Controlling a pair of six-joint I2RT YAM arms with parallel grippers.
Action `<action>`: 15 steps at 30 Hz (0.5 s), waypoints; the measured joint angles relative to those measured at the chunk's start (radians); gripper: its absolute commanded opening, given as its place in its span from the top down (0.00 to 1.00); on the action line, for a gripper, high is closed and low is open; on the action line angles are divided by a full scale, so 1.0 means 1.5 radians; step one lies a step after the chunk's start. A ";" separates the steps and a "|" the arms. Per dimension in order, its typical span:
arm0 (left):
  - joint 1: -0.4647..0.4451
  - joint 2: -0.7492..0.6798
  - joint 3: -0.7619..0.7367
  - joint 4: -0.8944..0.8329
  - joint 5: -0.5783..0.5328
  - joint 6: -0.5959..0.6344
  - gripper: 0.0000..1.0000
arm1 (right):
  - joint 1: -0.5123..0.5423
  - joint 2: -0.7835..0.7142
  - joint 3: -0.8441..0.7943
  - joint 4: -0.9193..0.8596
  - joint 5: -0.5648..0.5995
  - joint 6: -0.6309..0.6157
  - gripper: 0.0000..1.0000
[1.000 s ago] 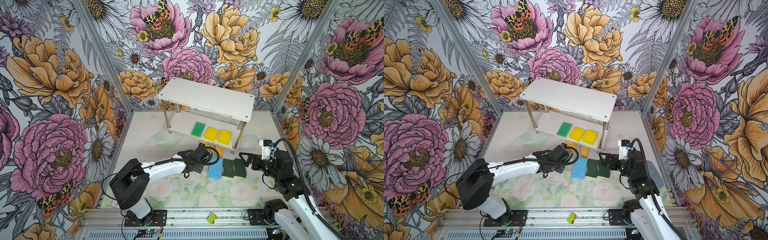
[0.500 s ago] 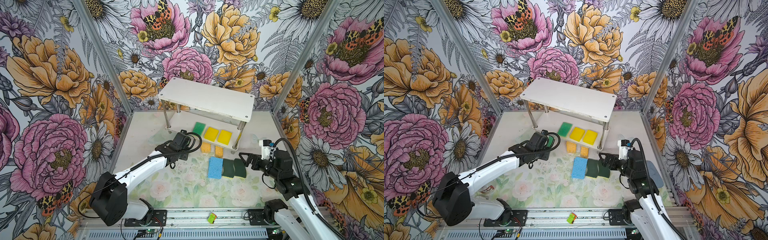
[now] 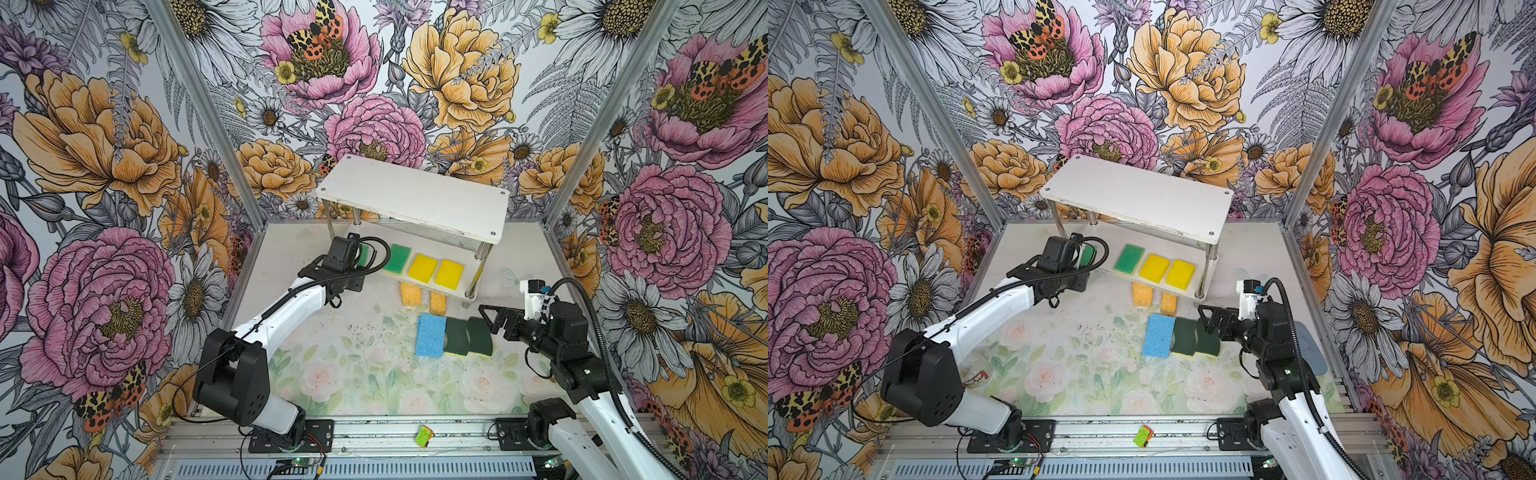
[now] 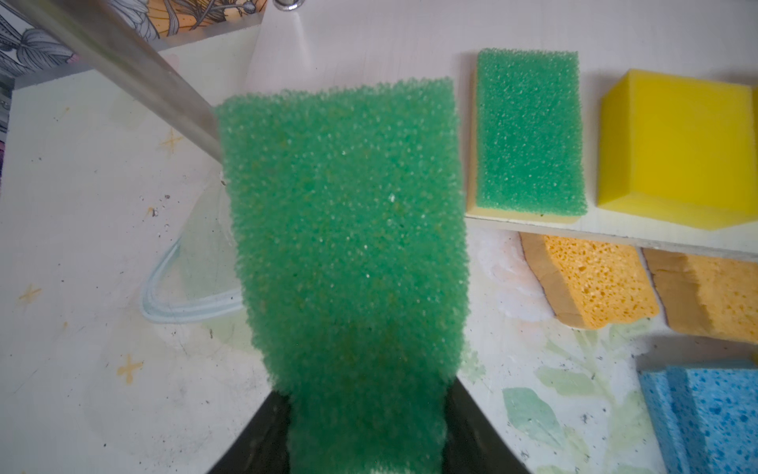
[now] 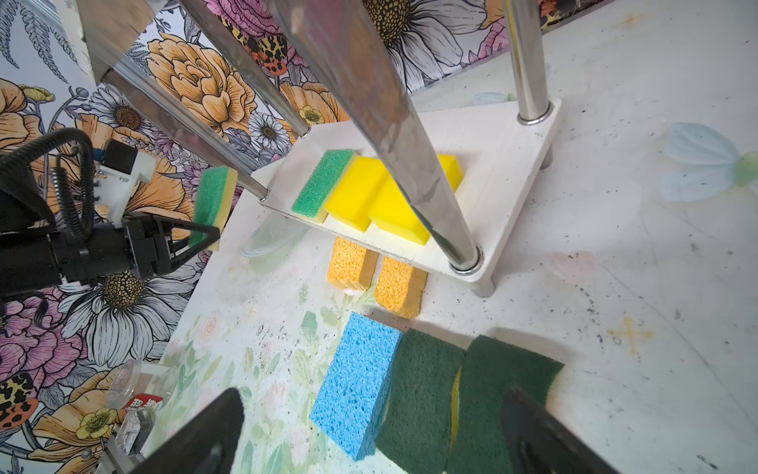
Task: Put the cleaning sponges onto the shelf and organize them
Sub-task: 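Carry the green sponge with the left gripper onto the lower shelf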
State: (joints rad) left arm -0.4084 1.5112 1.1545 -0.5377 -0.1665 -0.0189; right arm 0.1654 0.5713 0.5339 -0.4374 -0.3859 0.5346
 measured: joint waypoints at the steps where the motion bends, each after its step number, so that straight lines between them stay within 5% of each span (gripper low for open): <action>1: 0.001 0.010 0.005 0.010 0.005 0.008 0.50 | 0.000 -0.001 0.000 0.000 0.000 0.000 0.00; 15: 0.011 0.067 0.013 0.166 0.045 0.070 0.48 | 0.000 -0.002 0.000 0.000 0.000 0.000 0.00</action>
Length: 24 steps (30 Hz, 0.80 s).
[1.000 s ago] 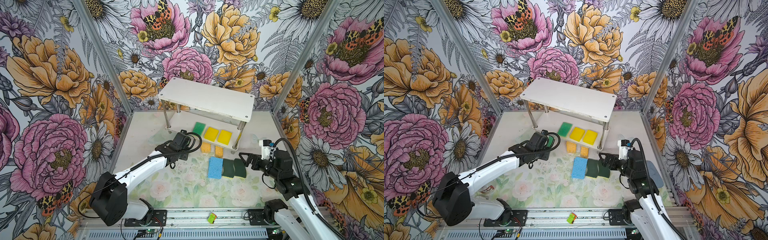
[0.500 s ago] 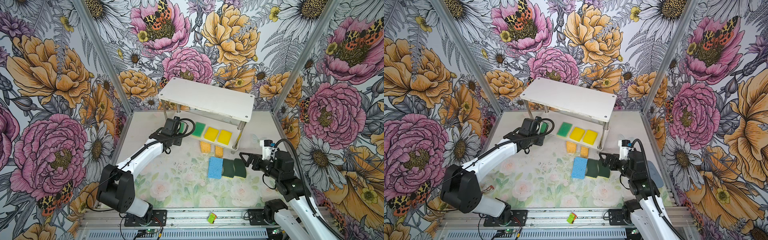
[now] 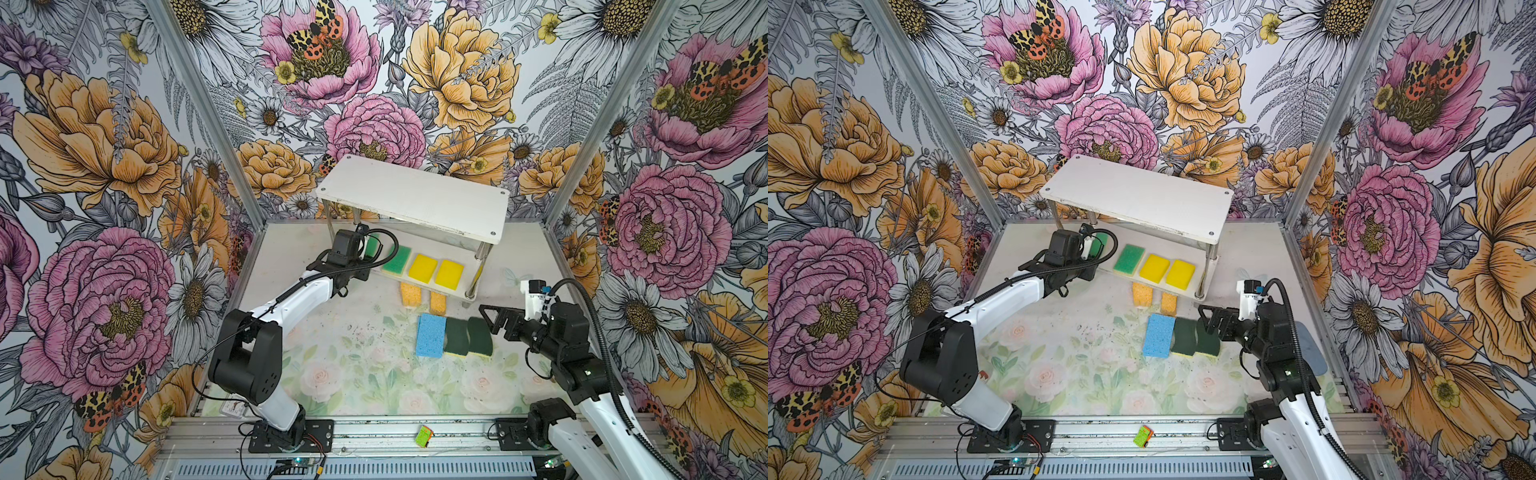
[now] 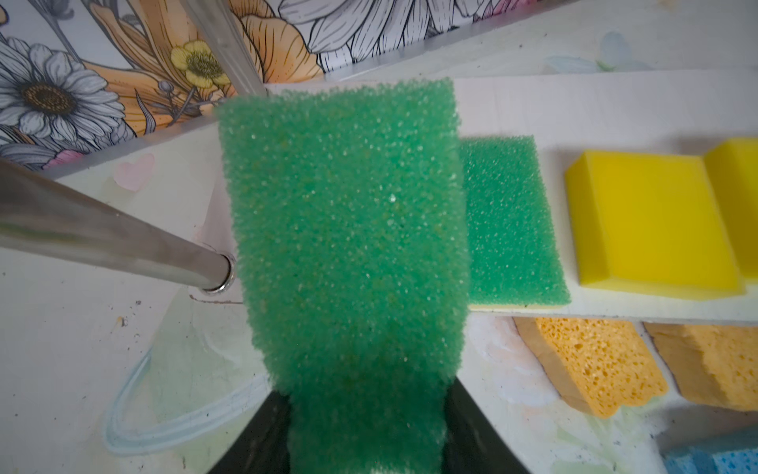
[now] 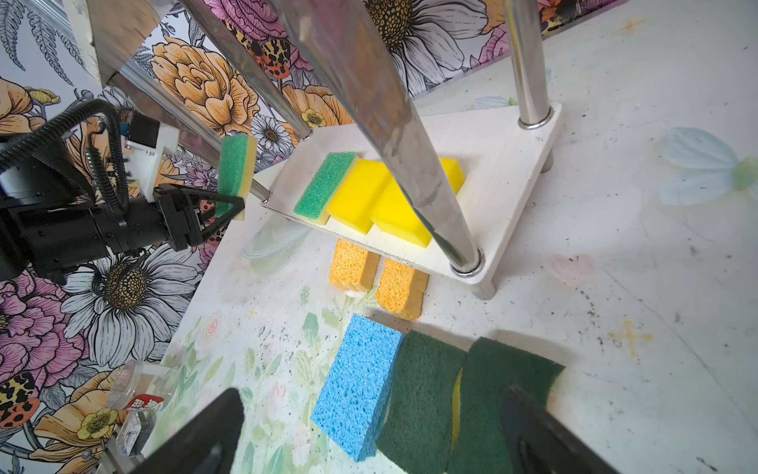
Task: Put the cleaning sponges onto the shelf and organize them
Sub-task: 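Carry the green sponge with the left gripper onto the lower shelf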
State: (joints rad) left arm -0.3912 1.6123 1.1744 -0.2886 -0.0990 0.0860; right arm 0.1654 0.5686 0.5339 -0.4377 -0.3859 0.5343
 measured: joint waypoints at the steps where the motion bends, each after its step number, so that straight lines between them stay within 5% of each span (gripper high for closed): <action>1: 0.001 0.000 0.000 0.011 0.003 0.001 0.48 | 0.000 0.000 0.000 0.000 0.000 0.000 0.00; 24: 0.018 0.180 0.125 0.016 0.020 0.005 0.50 | 0.000 -0.004 0.000 0.000 0.000 0.000 0.00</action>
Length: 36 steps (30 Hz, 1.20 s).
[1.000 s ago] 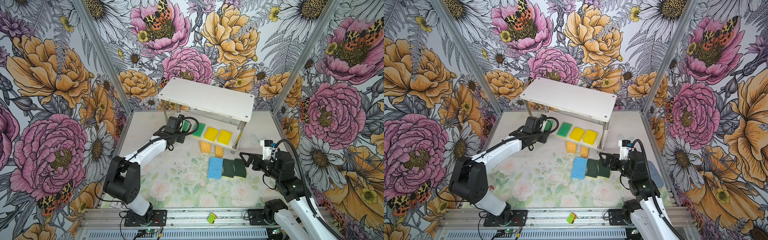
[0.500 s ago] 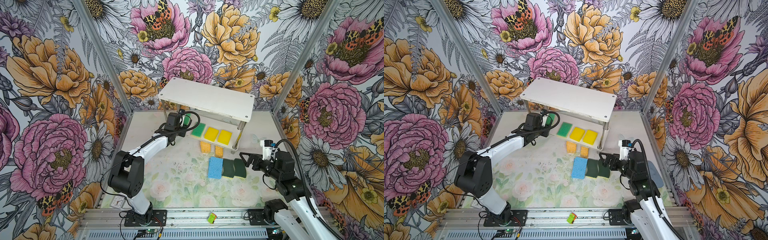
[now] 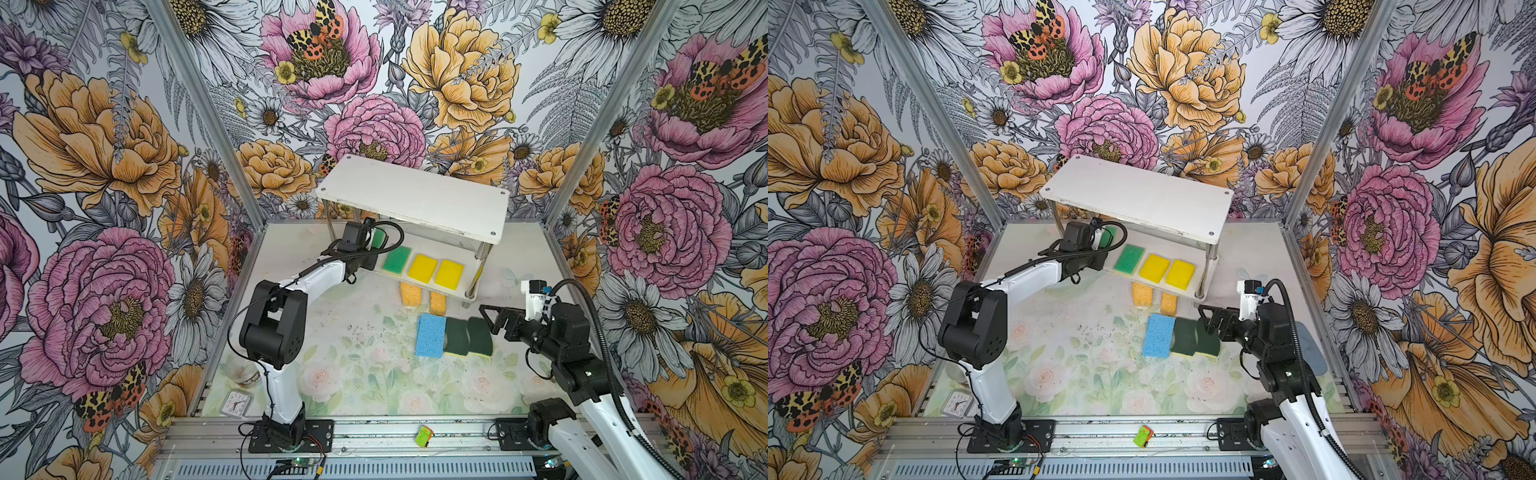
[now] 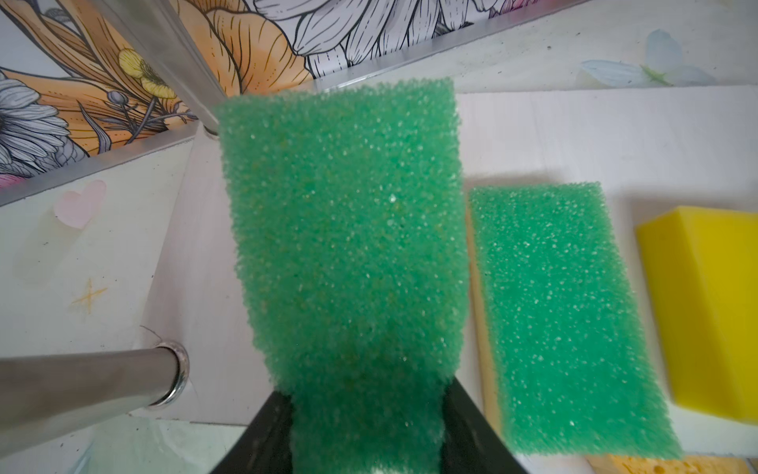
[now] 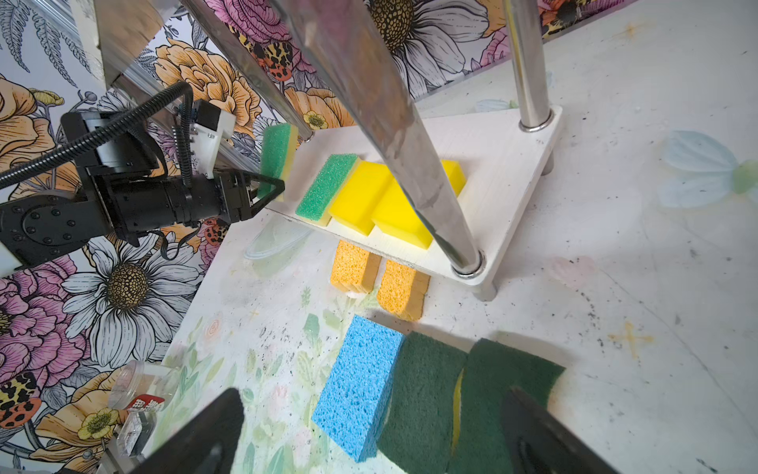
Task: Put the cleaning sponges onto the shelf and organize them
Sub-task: 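Carry the green sponge with the left gripper onto the lower shelf, then lower the green sponge beside the other green sponge and open the left gripper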
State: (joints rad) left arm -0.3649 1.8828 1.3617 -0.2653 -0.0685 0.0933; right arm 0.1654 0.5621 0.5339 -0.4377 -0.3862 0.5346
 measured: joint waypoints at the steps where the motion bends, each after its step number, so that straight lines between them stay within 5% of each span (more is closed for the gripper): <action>1: 0.000 0.004 0.001 -0.005 0.000 0.000 0.50 | 0.000 0.000 0.000 0.000 0.000 0.000 0.00; 36: 0.008 0.039 0.056 -0.085 0.006 -0.023 0.35 | 0.000 -0.008 0.000 0.000 0.000 0.000 0.00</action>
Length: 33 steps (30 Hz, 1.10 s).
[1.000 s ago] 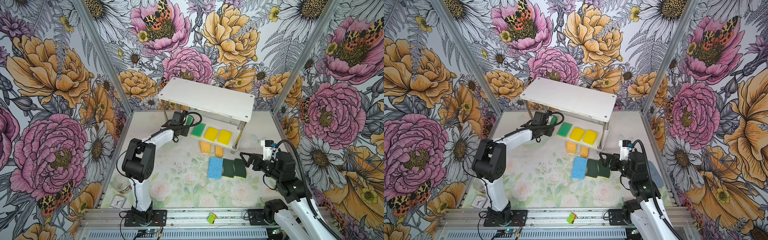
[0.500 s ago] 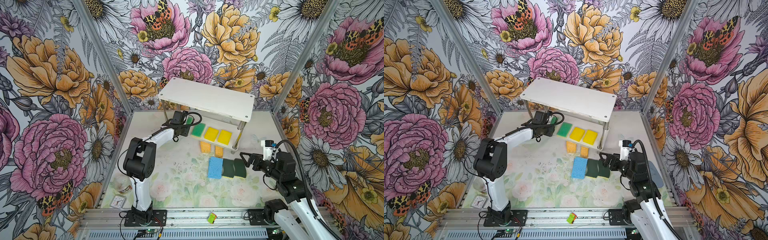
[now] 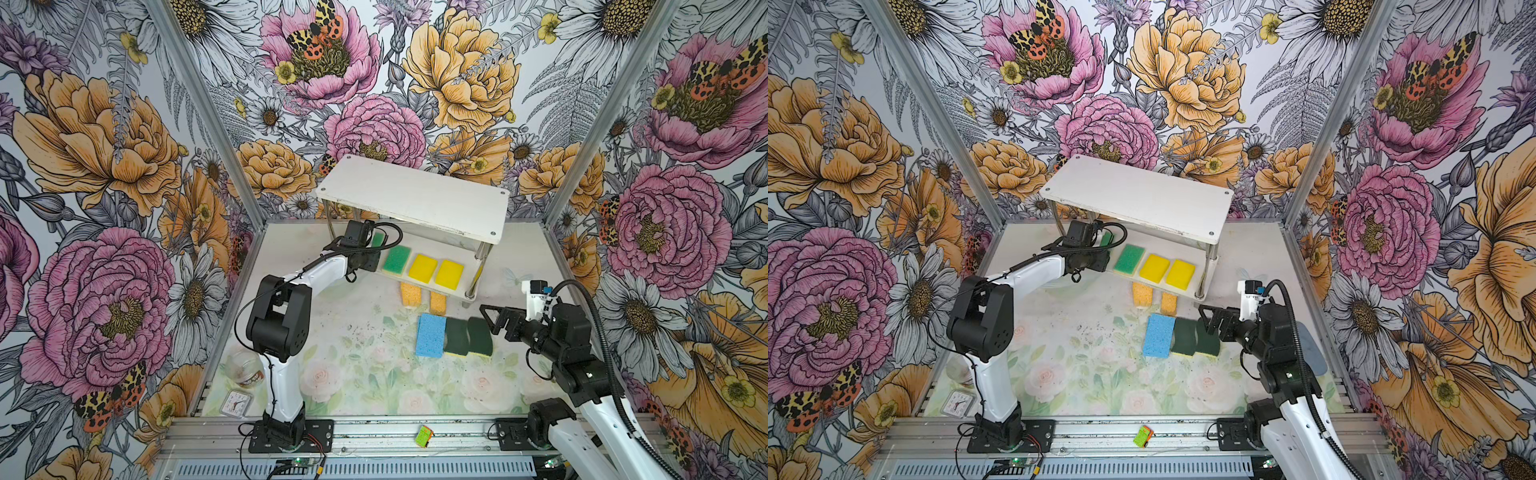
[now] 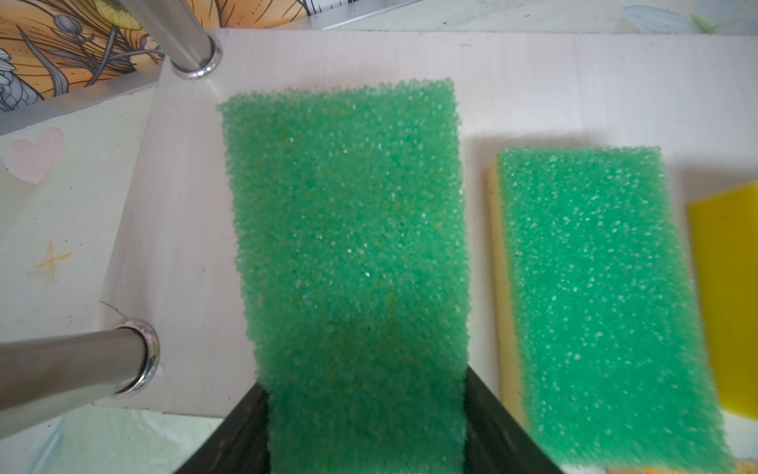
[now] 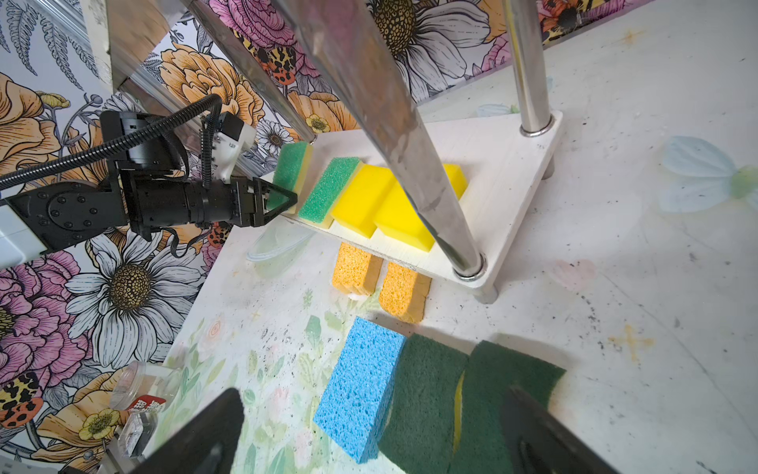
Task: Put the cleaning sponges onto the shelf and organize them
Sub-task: 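Lower the green sponge beside the other green sponge and open the left gripper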
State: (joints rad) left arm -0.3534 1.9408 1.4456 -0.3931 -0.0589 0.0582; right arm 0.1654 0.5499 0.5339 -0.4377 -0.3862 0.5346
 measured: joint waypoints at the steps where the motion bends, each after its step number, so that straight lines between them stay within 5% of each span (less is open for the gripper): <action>1: 0.001 0.000 0.000 0.000 0.000 0.000 0.35 | 0.000 0.000 0.000 0.000 0.000 0.000 0.00; 33: 0.004 0.021 0.011 0.000 0.001 0.017 0.29 | 0.000 0.000 0.000 0.000 0.000 0.000 0.00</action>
State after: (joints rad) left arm -0.3481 1.9724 1.4628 -0.3935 -0.0582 0.0830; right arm 0.1654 0.5499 0.5339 -0.4377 -0.3862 0.5346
